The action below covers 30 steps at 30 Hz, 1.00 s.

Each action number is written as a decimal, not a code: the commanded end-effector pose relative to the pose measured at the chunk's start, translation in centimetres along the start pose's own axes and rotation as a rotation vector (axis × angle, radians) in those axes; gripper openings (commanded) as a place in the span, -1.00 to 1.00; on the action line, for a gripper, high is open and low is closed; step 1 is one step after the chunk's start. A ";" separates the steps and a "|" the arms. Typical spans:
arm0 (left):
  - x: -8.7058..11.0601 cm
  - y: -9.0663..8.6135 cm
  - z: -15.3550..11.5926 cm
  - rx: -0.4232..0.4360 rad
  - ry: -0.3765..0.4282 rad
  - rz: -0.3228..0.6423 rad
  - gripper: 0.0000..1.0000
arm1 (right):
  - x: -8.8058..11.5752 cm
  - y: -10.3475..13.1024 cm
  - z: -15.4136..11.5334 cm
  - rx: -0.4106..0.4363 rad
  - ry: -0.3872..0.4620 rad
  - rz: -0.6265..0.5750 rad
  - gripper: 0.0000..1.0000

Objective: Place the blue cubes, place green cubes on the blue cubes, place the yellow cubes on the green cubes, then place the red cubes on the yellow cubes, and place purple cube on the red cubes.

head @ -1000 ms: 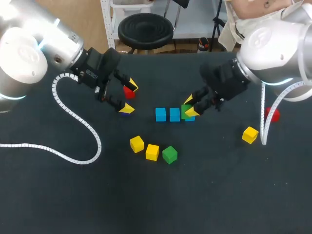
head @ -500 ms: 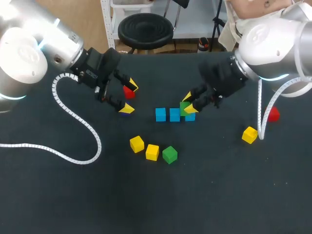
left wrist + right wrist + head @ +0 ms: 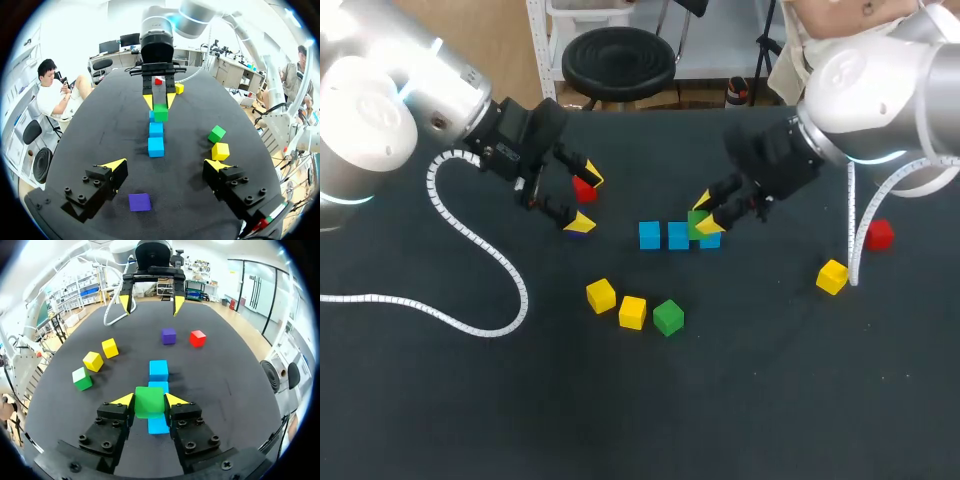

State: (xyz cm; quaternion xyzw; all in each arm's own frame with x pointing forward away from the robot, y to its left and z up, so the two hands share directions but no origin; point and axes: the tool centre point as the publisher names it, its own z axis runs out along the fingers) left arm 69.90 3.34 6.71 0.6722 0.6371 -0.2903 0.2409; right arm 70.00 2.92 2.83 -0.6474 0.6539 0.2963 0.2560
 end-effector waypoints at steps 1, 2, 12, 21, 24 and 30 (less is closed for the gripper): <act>0.1 -0.1 -0.1 -0.002 -0.002 0.002 1.00 | -0.1 -0.3 0.0 -0.005 -0.001 -0.002 -1.00; 0.1 -0.1 -0.1 -0.002 -0.002 0.002 1.00 | -0.1 -0.4 -0.1 -0.004 0.000 -0.003 -1.00; 0.1 -0.1 -0.1 -0.002 -0.002 0.002 1.00 | -0.3 -1.0 -0.2 -0.006 0.009 -0.013 -1.00; 0.1 -0.1 -0.1 -0.002 -0.002 0.002 1.00 | 0.1 -1.0 0.4 -0.019 -0.001 -0.005 -1.00; 0.1 -0.1 -0.1 -0.002 -0.002 0.002 1.00 | 0.1 -1.0 0.4 -0.018 -0.001 -0.006 -1.00; 0.1 -0.1 -0.1 -0.002 -0.002 0.002 1.00 | 0.1 -1.1 0.3 -0.017 0.002 -0.008 -1.00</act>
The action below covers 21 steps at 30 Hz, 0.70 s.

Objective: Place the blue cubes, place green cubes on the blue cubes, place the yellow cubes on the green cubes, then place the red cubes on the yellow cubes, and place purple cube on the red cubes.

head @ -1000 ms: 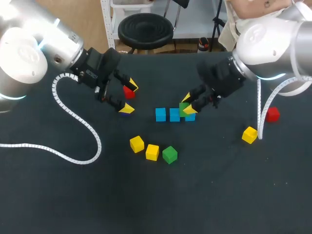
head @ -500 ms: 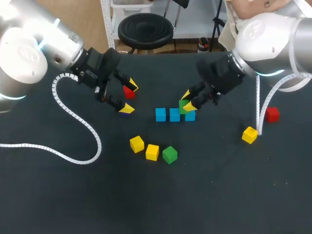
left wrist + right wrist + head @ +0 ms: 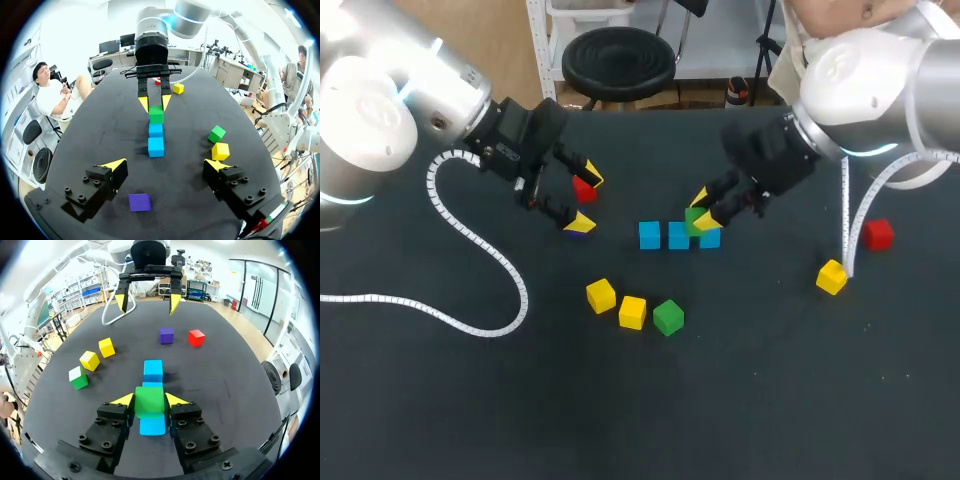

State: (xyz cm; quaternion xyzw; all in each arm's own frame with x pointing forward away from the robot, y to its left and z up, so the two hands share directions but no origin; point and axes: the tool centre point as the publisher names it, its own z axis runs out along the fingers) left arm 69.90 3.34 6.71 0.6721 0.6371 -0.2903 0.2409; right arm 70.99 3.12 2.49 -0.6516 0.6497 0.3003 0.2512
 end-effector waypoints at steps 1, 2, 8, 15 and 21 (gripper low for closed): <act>0.1 -0.1 -0.1 -0.002 -0.002 0.002 1.00 | 0.0 -0.1 -0.1 0.000 0.001 -0.002 -1.00; 0.1 -0.1 -0.1 -0.002 -0.002 0.002 1.00 | 0.0 -0.2 -0.1 0.000 0.001 -0.002 -1.00; 0.1 -0.1 -0.1 -0.002 -0.002 0.002 1.00 | 0.0 -0.3 -0.1 -0.002 0.004 -0.004 -1.00; 0.1 -0.1 -0.1 -0.002 -0.002 0.002 1.00 | 0.1 -0.4 0.1 -0.008 0.001 -0.002 -1.00; 0.1 -0.1 -0.1 -0.002 -0.002 0.002 1.00 | 0.1 -0.4 -0.1 -0.003 -0.001 -0.002 -1.00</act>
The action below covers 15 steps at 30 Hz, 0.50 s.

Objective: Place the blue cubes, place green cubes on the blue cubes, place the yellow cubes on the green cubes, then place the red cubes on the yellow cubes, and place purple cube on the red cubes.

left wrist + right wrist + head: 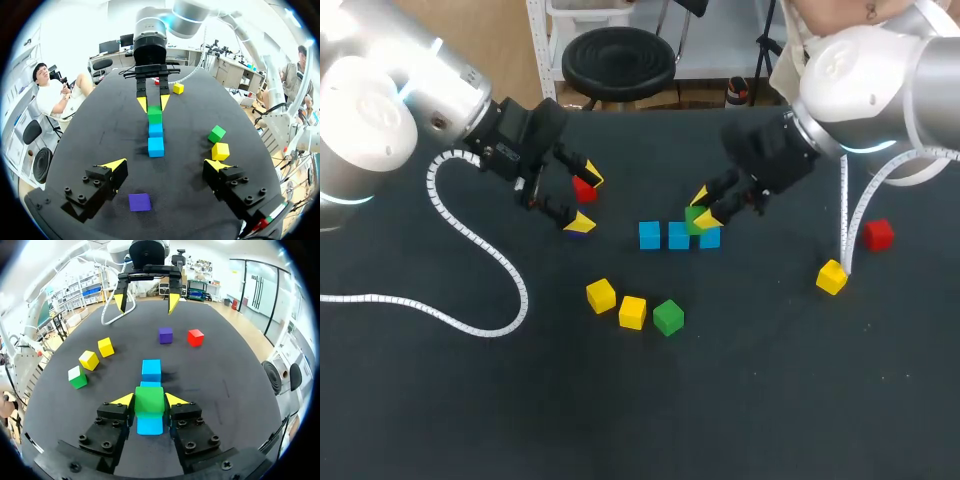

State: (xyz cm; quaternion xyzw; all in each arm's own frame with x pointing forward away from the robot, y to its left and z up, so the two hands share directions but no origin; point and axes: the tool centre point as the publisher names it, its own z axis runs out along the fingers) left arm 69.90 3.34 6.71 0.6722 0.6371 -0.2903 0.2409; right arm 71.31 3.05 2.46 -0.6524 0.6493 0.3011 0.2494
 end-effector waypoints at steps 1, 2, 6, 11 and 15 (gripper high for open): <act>0.1 -0.1 -0.1 -0.002 -0.002 0.002 1.00 | 0.0 -0.1 -0.1 0.002 -0.001 -0.003 -1.00; 0.1 -0.1 -0.1 -0.002 -0.002 0.002 1.00 | 0.0 -0.1 -0.1 0.003 -0.001 -0.004 -1.00; 0.1 -0.1 -0.1 -0.002 -0.002 0.002 1.00 | -0.1 -0.2 -0.2 0.002 0.002 -0.006 -1.00; 0.1 -0.1 -0.1 -0.002 -0.002 0.002 1.00 | 0.0 -0.2 0.2 -0.004 -0.001 -0.003 -1.00; 0.1 -0.1 -0.1 -0.002 -0.002 0.002 1.00 | 0.0 -0.1 0.2 -0.006 -0.003 -0.002 -1.00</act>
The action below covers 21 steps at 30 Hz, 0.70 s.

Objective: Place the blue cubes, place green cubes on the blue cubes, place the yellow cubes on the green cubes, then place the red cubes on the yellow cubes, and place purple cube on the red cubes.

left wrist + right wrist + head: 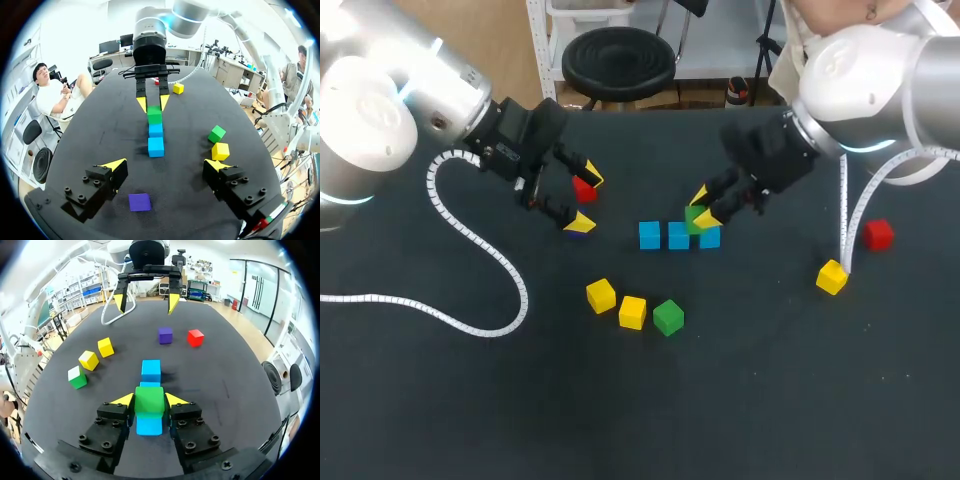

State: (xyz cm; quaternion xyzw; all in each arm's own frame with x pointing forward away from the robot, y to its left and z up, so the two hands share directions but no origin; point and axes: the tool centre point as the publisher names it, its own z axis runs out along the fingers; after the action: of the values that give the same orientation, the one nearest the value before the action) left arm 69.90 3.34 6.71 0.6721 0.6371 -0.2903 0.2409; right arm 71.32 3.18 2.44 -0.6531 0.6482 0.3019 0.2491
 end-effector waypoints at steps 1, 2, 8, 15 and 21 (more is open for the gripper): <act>0.1 -0.1 -0.1 -0.002 -0.002 0.002 1.00 | 0.1 -0.1 0.1 -0.003 -0.003 0.001 -1.00; 0.1 -0.1 -0.1 -0.002 -0.002 0.002 1.00 | 0.1 -0.1 0.2 -0.004 -0.002 0.002 -1.00; 0.1 -0.1 -0.1 -0.002 -0.002 0.002 1.00 | 0.2 0.0 0.2 -0.006 -0.006 0.009 -0.14; 0.1 -0.1 -0.1 -0.002 -0.002 0.002 1.00 | 0.0 0.0 -0.1 -0.002 -0.011 0.006 1.00; 0.1 -0.1 -0.1 -0.002 -0.002 0.002 1.00 | -0.4 0.7 -1.1 0.027 -0.014 -0.016 1.00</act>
State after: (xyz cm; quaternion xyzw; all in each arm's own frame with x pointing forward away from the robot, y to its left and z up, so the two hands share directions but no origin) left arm 69.90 3.34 6.71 0.6721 0.6371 -0.2903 0.2409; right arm 71.65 3.01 2.96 -0.6532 0.6442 0.3021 0.2587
